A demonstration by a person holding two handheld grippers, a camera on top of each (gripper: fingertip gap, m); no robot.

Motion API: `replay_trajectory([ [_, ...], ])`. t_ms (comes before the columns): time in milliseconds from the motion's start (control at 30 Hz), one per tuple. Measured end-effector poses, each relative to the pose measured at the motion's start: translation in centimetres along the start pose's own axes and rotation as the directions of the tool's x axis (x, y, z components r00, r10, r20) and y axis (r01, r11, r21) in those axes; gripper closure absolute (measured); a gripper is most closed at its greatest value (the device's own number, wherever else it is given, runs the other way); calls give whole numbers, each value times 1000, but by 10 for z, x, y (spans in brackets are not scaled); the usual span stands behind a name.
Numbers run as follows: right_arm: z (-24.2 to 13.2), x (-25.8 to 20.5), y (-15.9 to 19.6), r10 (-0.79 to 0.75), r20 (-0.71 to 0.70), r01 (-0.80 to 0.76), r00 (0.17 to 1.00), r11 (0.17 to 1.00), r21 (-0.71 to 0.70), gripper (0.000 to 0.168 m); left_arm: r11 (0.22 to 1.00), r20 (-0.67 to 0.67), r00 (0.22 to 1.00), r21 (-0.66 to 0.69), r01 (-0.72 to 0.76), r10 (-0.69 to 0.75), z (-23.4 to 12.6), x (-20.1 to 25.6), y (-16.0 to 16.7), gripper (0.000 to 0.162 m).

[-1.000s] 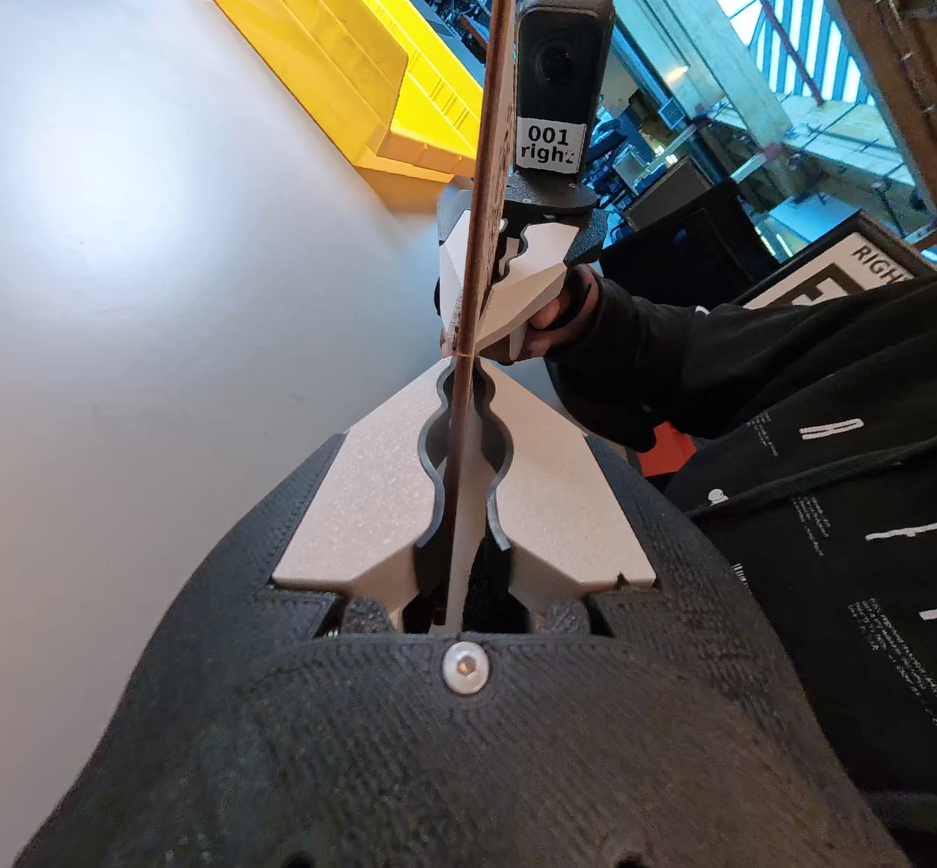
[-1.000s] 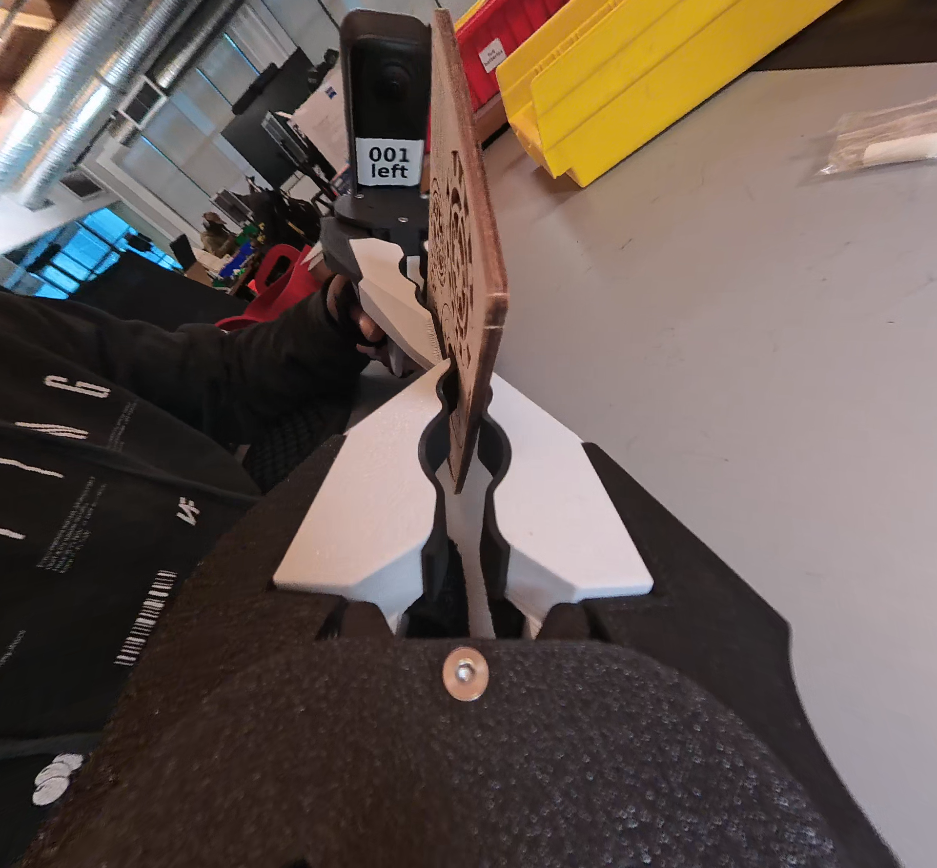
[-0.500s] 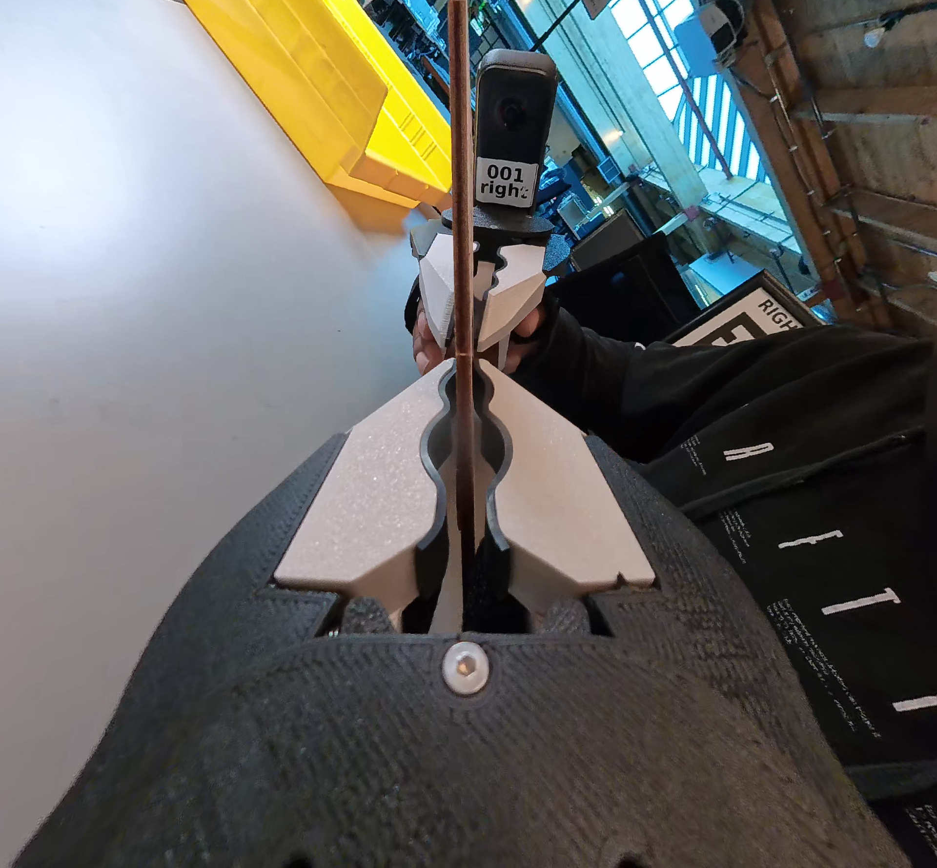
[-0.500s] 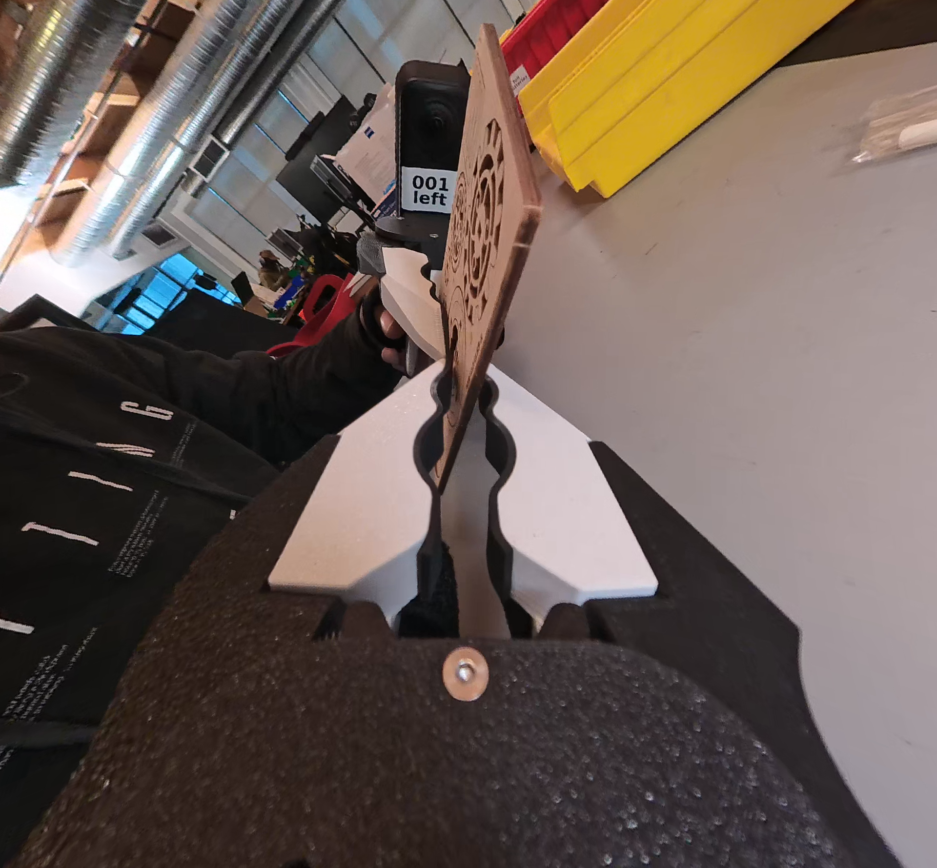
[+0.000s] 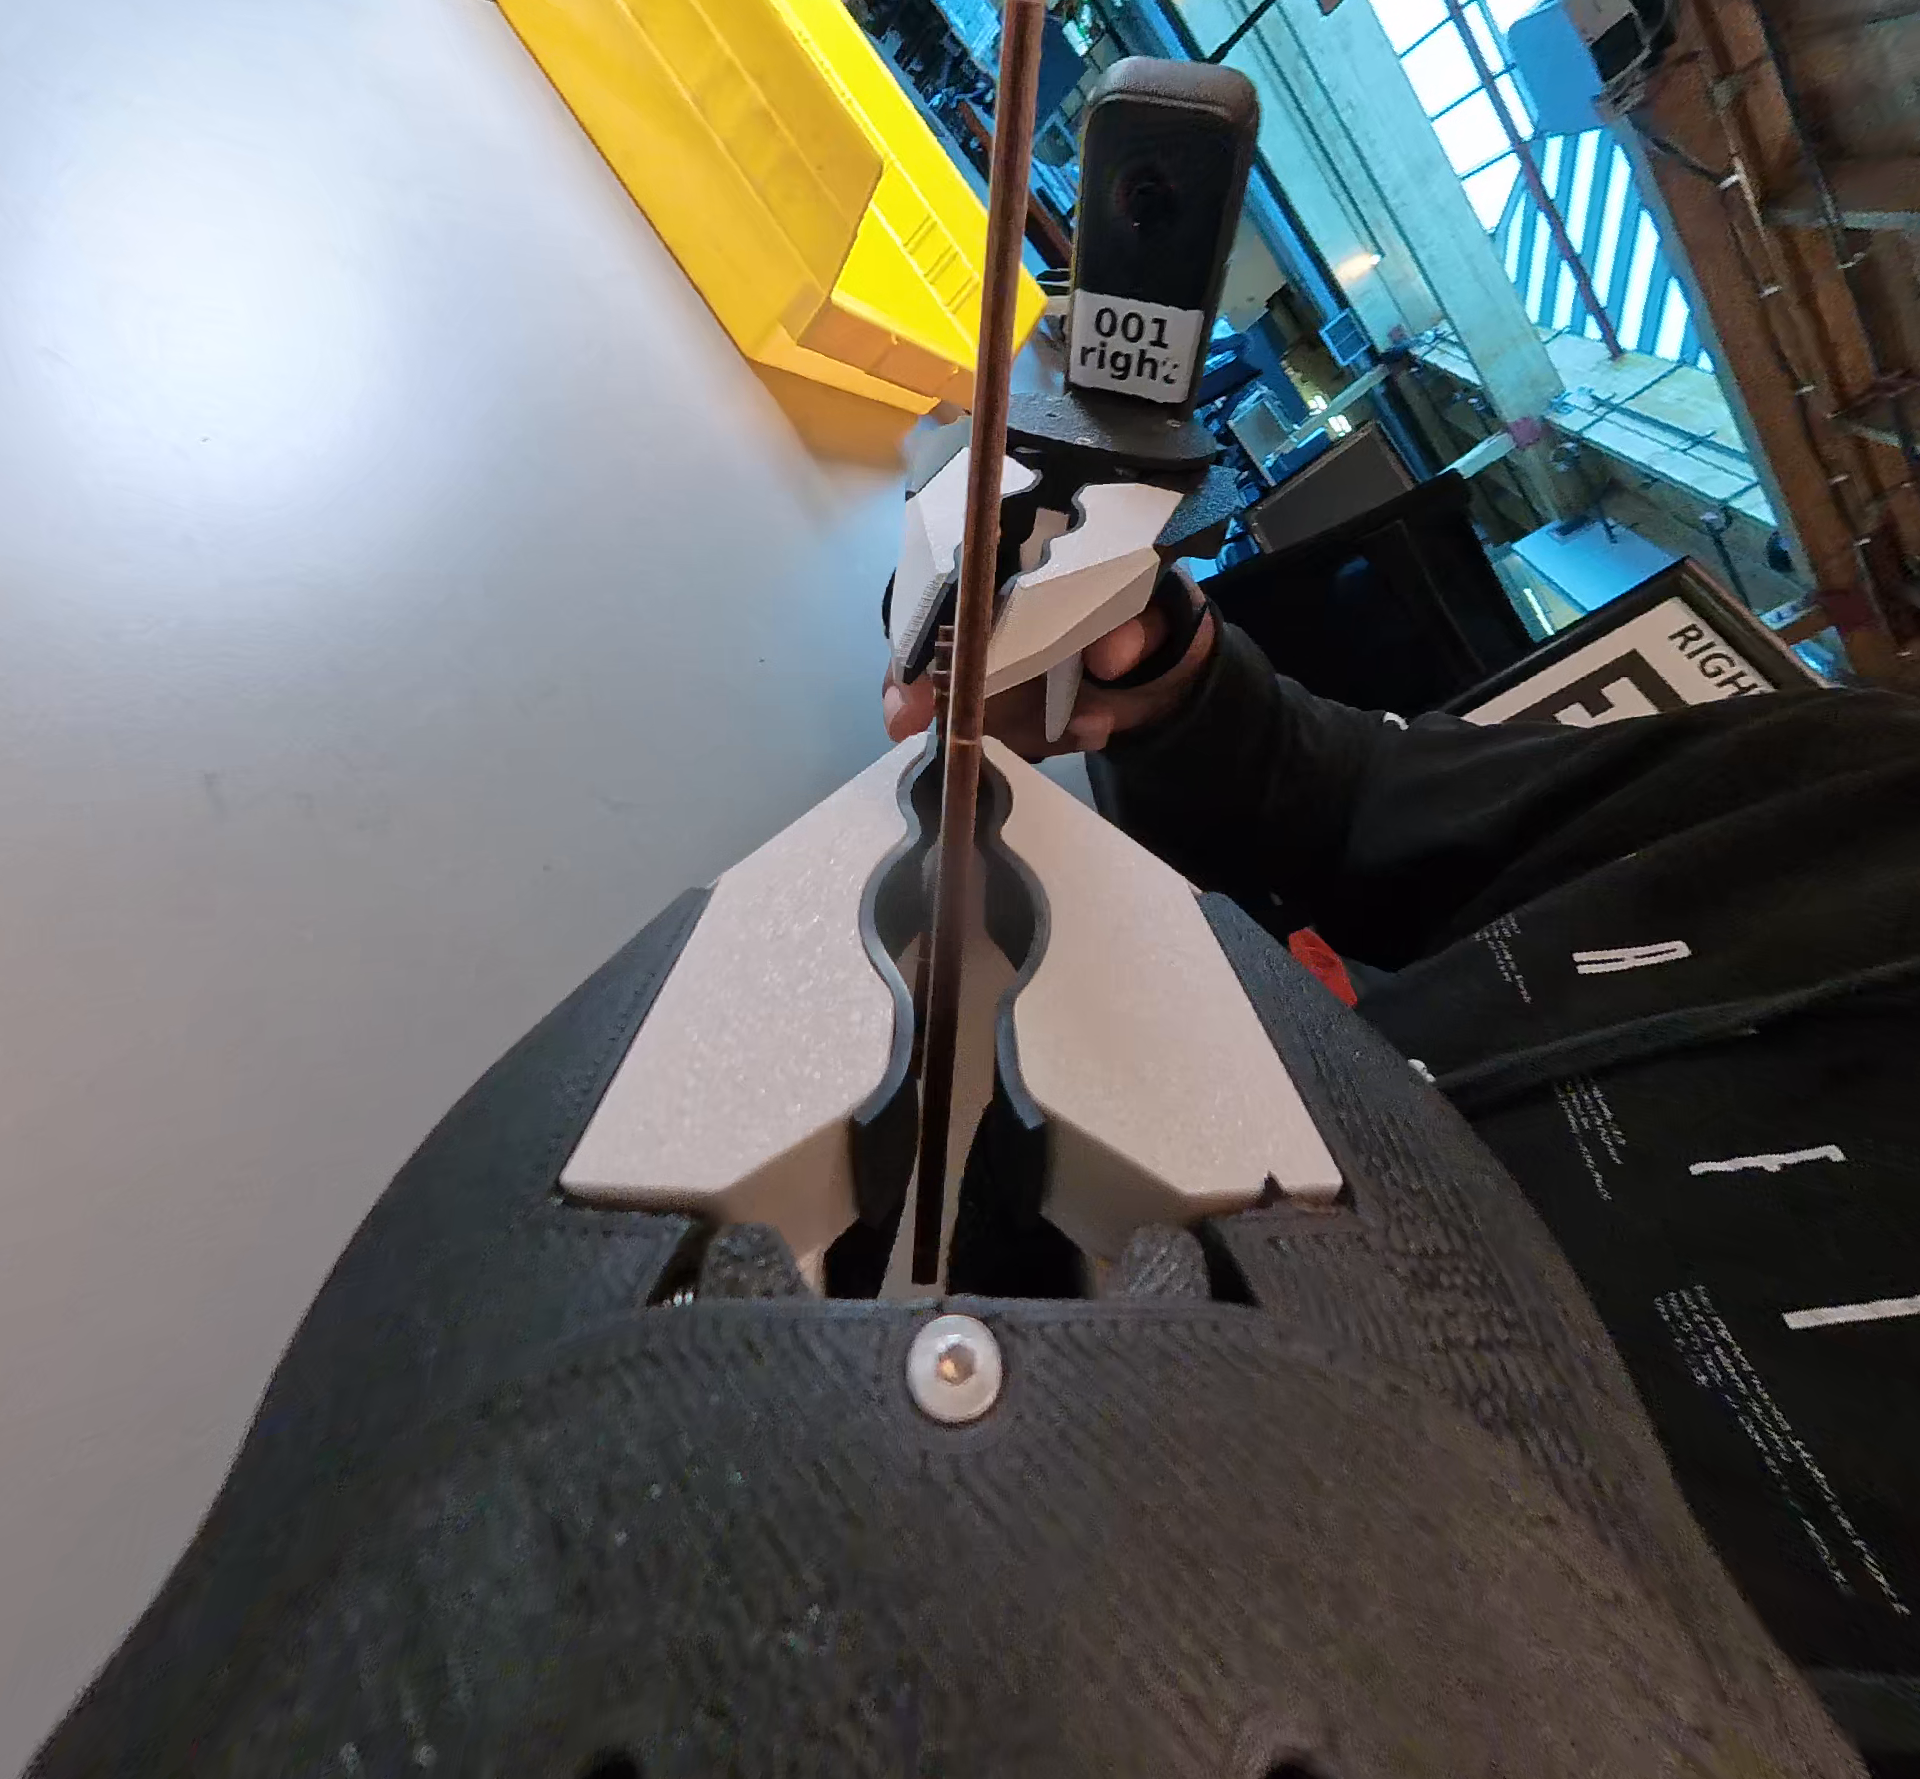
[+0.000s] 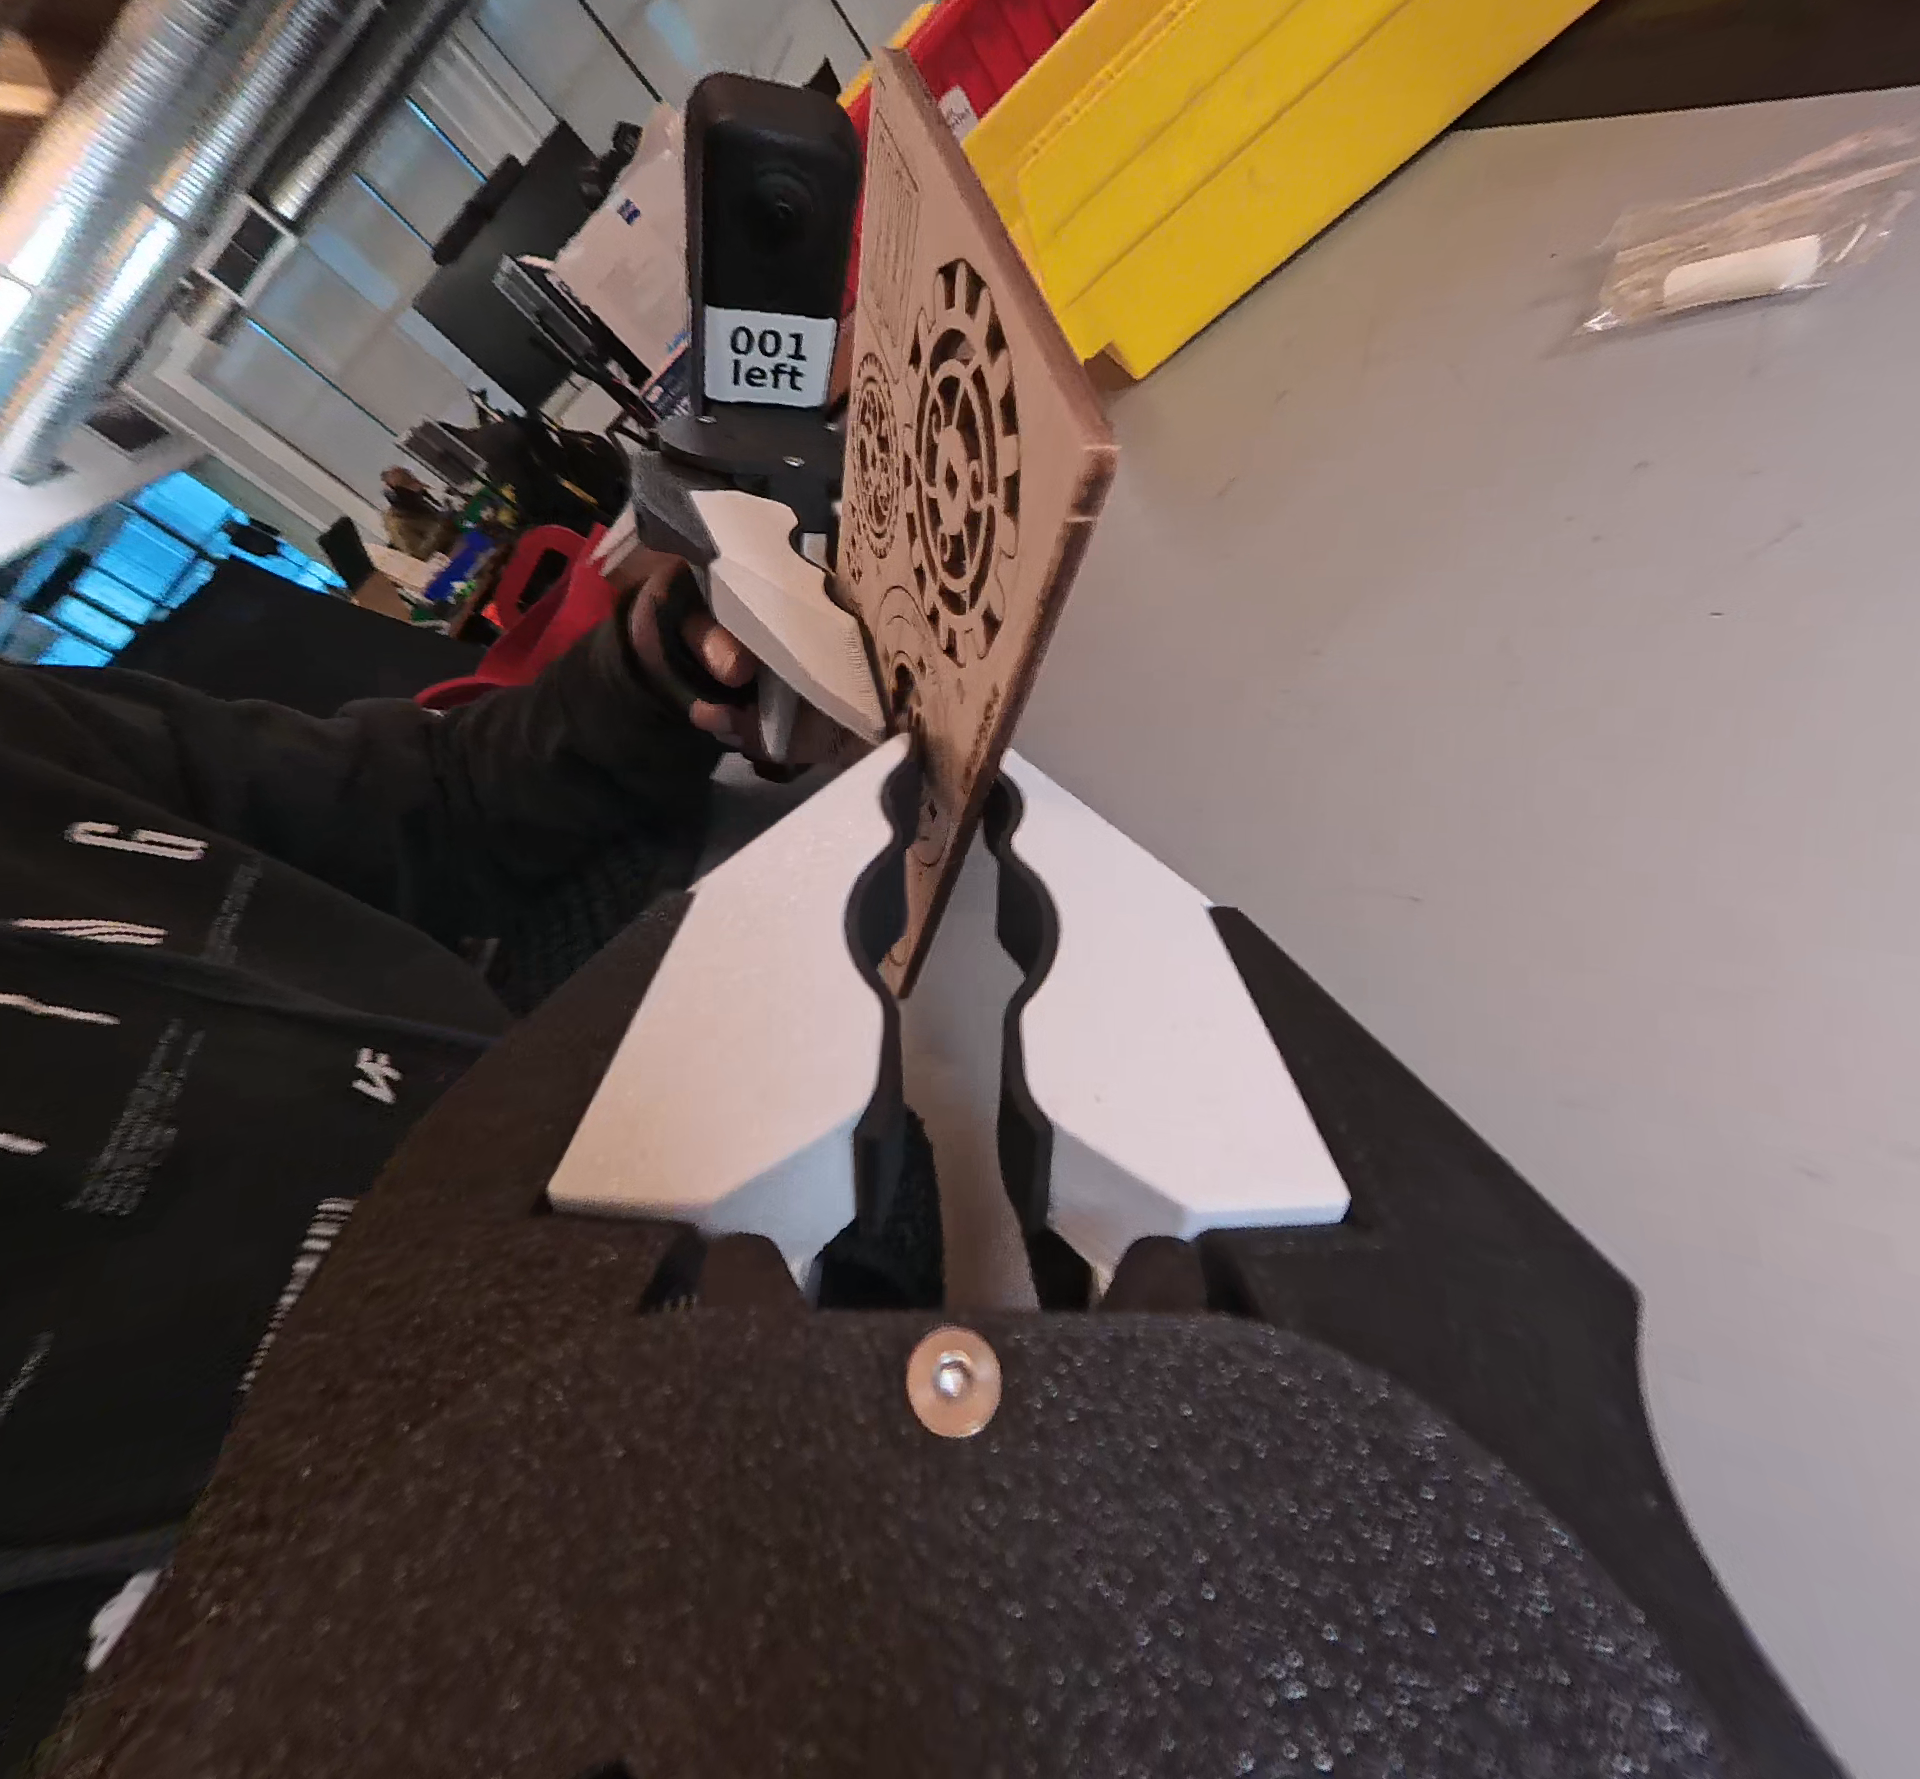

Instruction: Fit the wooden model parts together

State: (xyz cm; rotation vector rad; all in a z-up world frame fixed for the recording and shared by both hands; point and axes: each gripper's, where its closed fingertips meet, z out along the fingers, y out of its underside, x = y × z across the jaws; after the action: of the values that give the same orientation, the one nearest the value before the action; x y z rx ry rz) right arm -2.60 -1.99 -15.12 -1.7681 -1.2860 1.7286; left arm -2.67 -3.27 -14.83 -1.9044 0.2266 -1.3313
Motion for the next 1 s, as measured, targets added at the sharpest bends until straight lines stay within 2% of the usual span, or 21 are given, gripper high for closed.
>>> replay_trajectory([
  [300,1,4,3,-88,-85,86,992,996,-27,160,1000,21,1000,-13,21,-21,0,-4,3,158],
  [467,0,-5,2,12,39,-12,999,1000,13,159,999,-39,998,-12,47,-47,1,4,4,160],
  [533,4,-12,11,61,114,-57,992,998,-35,154,998,-68,996,-19,64,-65,5,7,6,160],
  [633,5,-12,15,70,133,-65,989,997,-46,165,996,-78,993,-34,82,-84,7,5,11,160],
  [700,4,-14,15,77,149,-70,986,996,-53,165,994,-96,990,-39,98,-101,7,7,12,160],
  [833,4,-8,20,77,119,-68,990,995,-74,167,993,-71,992,-55,104,-108,9,2,15,159],
  [1000,6,5,26,20,3,-19,1000,994,-106,165,992,5,995,-82,95,-95,11,-8,21,158],
])
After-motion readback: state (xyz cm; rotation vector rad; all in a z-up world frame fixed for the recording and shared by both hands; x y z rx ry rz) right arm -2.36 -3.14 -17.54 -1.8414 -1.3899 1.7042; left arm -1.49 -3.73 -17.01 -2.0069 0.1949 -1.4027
